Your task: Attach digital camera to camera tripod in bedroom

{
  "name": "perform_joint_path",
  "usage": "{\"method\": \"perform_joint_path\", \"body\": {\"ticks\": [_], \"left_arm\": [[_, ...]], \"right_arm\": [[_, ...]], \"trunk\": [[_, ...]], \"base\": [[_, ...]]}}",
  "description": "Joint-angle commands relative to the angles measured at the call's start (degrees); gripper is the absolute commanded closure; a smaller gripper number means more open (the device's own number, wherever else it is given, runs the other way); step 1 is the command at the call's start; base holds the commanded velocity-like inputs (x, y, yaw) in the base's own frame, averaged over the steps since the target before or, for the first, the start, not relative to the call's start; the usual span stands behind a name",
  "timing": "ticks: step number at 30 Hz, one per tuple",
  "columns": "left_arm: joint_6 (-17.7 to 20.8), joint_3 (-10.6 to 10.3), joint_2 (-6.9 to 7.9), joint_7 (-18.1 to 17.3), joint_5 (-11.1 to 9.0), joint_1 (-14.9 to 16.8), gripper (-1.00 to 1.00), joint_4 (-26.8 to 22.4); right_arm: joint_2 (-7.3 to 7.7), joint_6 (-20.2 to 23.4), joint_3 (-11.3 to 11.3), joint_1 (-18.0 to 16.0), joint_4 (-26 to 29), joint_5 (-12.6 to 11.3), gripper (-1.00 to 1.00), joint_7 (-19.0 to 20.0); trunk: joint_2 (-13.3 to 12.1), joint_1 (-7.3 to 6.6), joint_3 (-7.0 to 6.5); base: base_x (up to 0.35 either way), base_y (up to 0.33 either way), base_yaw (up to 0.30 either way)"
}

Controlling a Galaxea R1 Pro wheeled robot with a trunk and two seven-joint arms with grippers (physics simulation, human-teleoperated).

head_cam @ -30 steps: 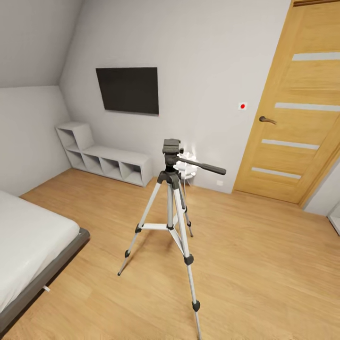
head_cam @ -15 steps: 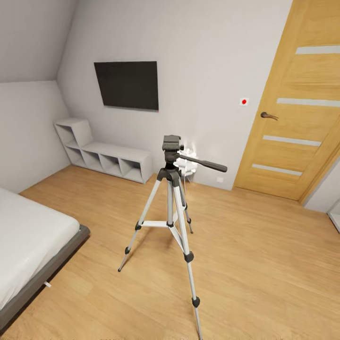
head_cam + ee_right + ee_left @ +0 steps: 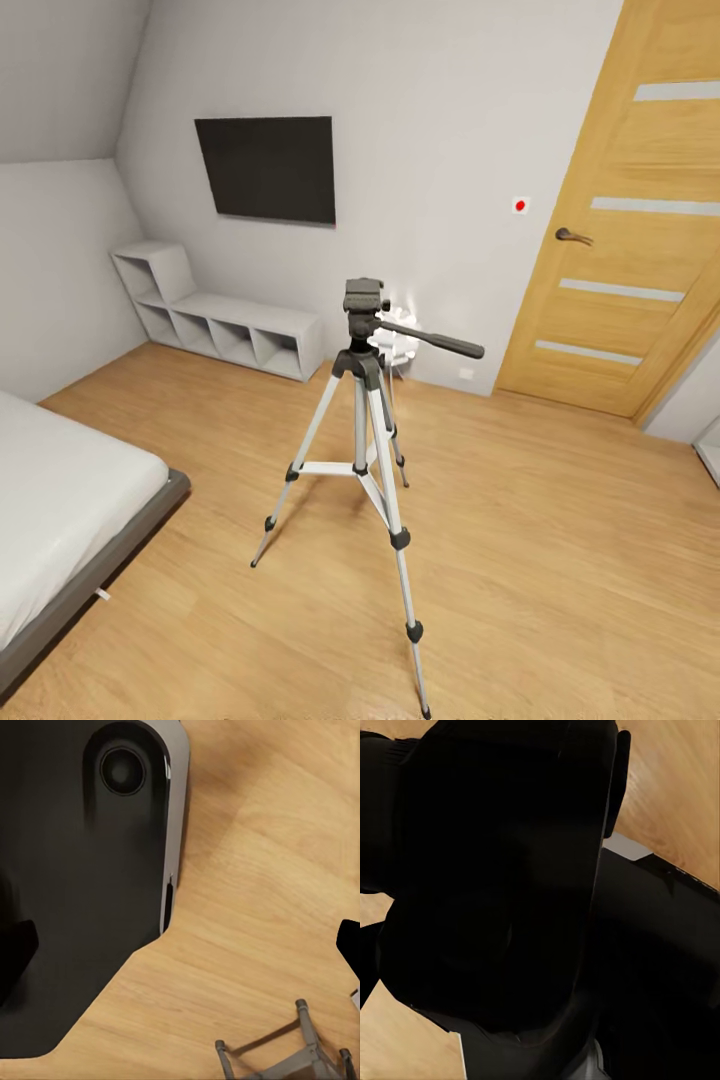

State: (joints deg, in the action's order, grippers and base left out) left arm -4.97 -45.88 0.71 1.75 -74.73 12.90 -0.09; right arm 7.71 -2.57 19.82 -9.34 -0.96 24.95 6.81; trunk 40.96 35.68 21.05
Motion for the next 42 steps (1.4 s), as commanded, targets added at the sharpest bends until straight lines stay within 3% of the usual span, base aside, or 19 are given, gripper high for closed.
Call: {"method": "perform_joint_path", "body": {"ticks": [1,42], "left_arm": [[0.0,-0.5,-0.01,-0.1,-0.3,0.0,1.00,0.0],[0.1,-0.4,-0.01,0.4,-0.3,0.0,1.00,0.0]], "right_arm": [[0.05,-0.2,0.5,0.0,-0.1,0.5,-1.00,0.1],[0.19,-0.1,0.6,0.0,-0.1,0.3,-1.00,0.2]], "trunk": [[0.1,0.01,0.16],[0.1,0.01,3.82]], "base": [[0.000,0.000,0.000],[0.000,0.000,0.000]]}}
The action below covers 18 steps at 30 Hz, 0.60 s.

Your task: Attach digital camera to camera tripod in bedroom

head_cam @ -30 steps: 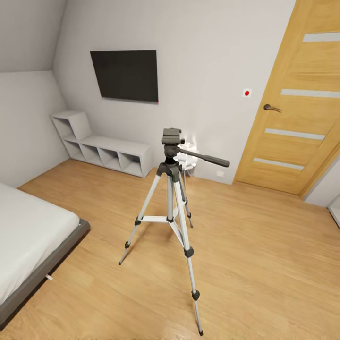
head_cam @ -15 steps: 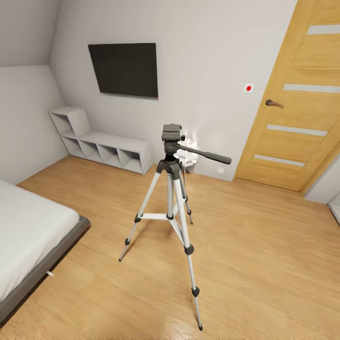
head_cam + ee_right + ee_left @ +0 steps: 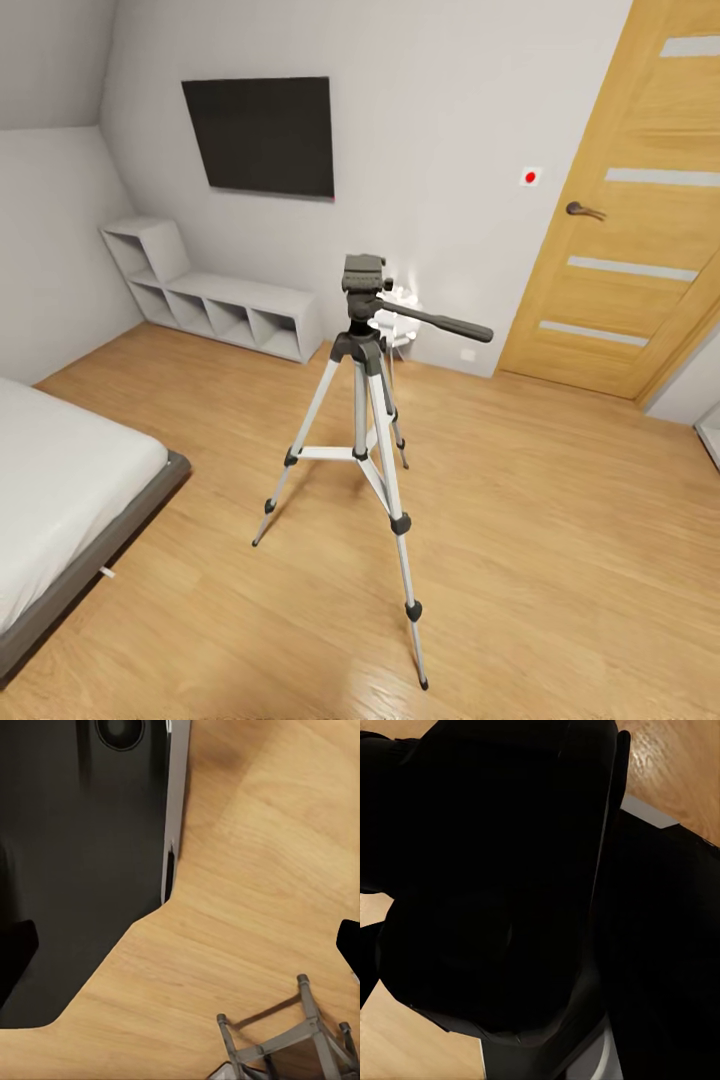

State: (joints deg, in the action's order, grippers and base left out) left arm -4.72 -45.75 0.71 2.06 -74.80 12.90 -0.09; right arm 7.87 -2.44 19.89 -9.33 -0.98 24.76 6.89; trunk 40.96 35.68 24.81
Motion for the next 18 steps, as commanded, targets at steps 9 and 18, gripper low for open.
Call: {"method": "perform_joint_path", "body": {"ticks": [9,18], "left_arm": [[-0.1,-0.4,-0.01,0.2,-0.3,0.0,1.00,0.1],[-0.1,-0.4,-0.01,0.2,-0.3,0.0,1.00,0.1]], "right_arm": [[-0.12,-0.3,0.5,0.0,-0.1,0.4,-1.00,0.1],[-0.14,-0.2,0.5,0.0,-0.1,0.6,-1.00,0.2]], "trunk": [[0.0,0.01,0.16],[0.0,0.01,0.17]], "base": [[0.000,0.000,0.000],[0.000,0.000,0.000]]}}
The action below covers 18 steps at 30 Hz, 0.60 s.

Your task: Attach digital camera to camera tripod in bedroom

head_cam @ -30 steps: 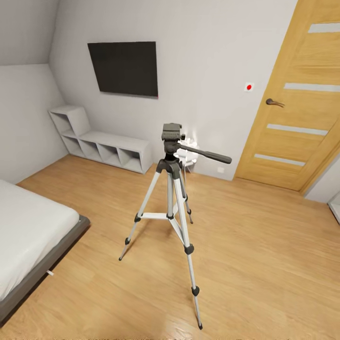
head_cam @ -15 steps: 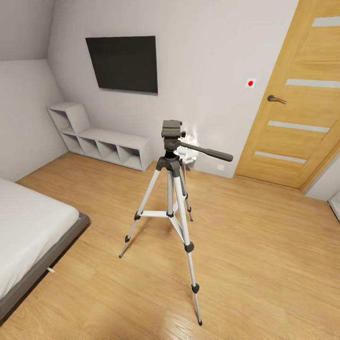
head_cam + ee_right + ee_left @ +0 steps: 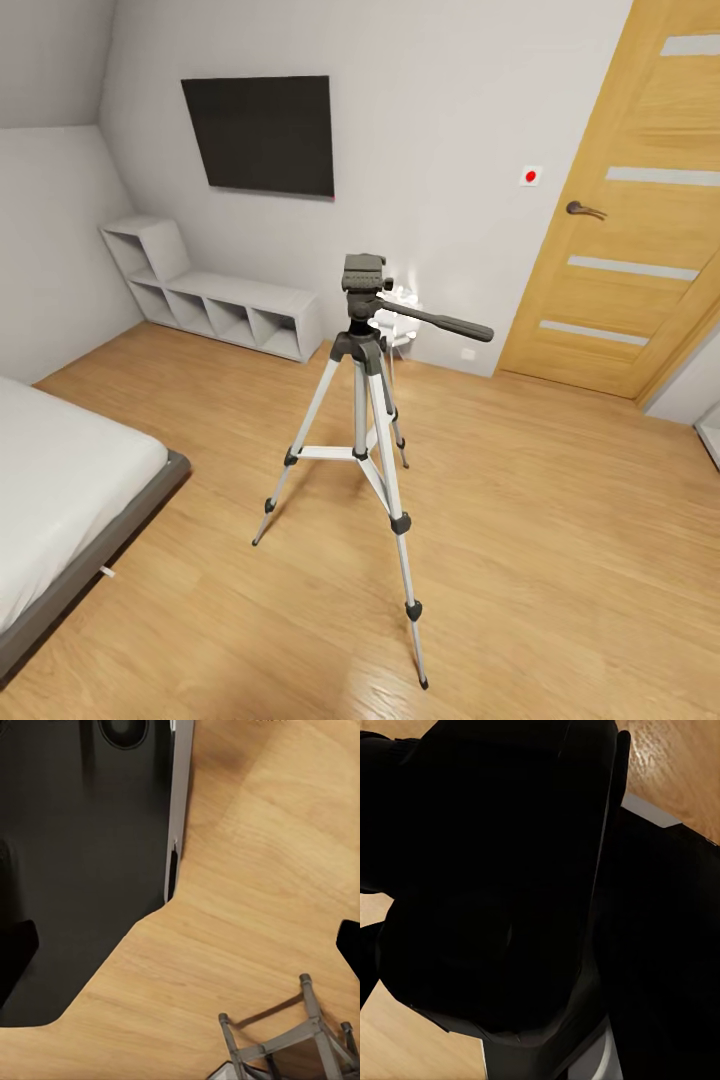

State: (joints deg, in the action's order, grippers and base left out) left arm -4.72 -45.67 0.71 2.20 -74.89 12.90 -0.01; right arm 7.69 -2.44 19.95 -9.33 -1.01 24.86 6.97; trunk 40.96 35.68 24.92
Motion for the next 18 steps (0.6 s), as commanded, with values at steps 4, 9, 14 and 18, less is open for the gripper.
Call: {"method": "perform_joint_path", "body": {"ticks": [4,9,14,18], "left_arm": [[-0.1,-0.5,-0.01,0.1,-0.3,0.0,1.00,0.0],[0.0,-0.5,-0.01,0.1,-0.3,0.0,1.00,0.0],[0.0,-0.5,-0.01,0.1,-0.2,0.0,1.00,0.0],[0.1,-0.5,-0.01,0.0,0.0,0.0,1.00,0.0]], "right_arm": [[-0.08,-0.2,0.6,-0.1,-0.1,0.3,-1.00,0.1],[-0.13,-0.2,0.7,-0.1,-0.1,0.2,-1.00,0.0],[-0.14,-0.2,0.6,0.0,-0.1,0.5,-1.00,0.1],[-0.14,-0.3,0.6,0.0,-0.1,0.5,-1.00,0.1]], "trunk": [[0.0,0.01,0.06],[0.0,0.01,0.06],[0.0,0.01,0.06],[0.0,0.01,0.06]], "base": [[0.000,0.000,0.000],[0.000,0.000,0.000],[0.015,0.000,0.000],[0.126,0.000,0.000]]}}
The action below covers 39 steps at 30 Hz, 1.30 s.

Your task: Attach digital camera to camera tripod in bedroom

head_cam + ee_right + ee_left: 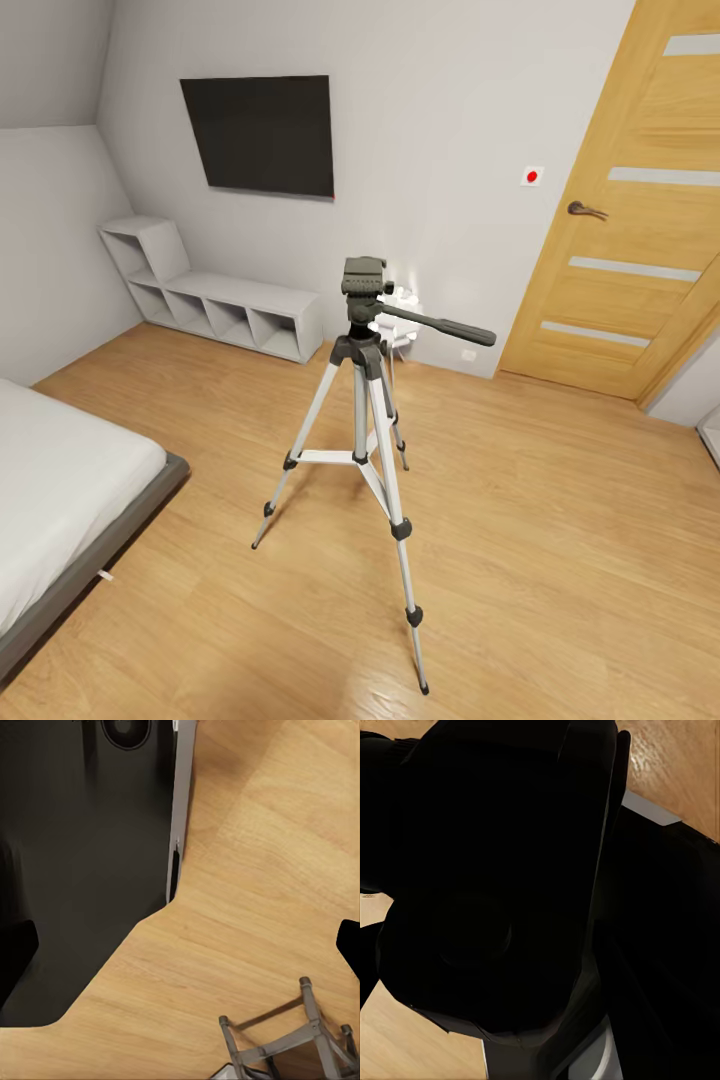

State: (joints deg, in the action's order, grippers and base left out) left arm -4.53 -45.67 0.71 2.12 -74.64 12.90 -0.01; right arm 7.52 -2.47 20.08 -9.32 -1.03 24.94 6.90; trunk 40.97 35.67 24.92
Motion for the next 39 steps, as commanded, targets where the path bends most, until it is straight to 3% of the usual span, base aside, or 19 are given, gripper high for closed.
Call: {"method": "perform_joint_path", "body": {"ticks": [1,28,34,38,39], "left_arm": [[-0.1,-0.5,-0.01,0.1,-0.3,0.0,1.00,0.0],[-0.2,-0.5,-0.01,0.1,-0.3,0.0,1.00,0.0],[-0.2,-0.5,-0.01,0.2,-0.3,0.0,1.00,0.0],[-0.2,-0.5,-0.01,0.2,-0.3,0.0,1.00,0.0],[-0.2,-0.5,-0.01,0.2,-0.3,0.0,1.00,0.0]], "right_arm": [[0.03,-0.2,0.5,0.0,-0.1,0.5,-1.00,0.1],[0.51,0.0,0.4,-0.1,2.2,0.6,-1.00,0.9],[0.17,2.9,0.5,0.1,16.5,0.4,-1.00,4.7],[-1.17,12.4,0.5,0.1,36.3,0.1,-1.00,10.8],[-1.82,16.8,0.5,0.3,43.1,-0.1,-1.00,12.7]], "trunk": [[0.0,0.02,0.06],[0.0,0.02,0.06],[0.0,0.02,0.06],[0.0,0.02,0.06],[0.0,0.02,0.06]], "base": [[0.059,0.000,0.000],[0.007,0.000,0.000],[0.000,0.000,0.000],[0.000,0.000,0.000],[0.000,0.000,0.000]]}}
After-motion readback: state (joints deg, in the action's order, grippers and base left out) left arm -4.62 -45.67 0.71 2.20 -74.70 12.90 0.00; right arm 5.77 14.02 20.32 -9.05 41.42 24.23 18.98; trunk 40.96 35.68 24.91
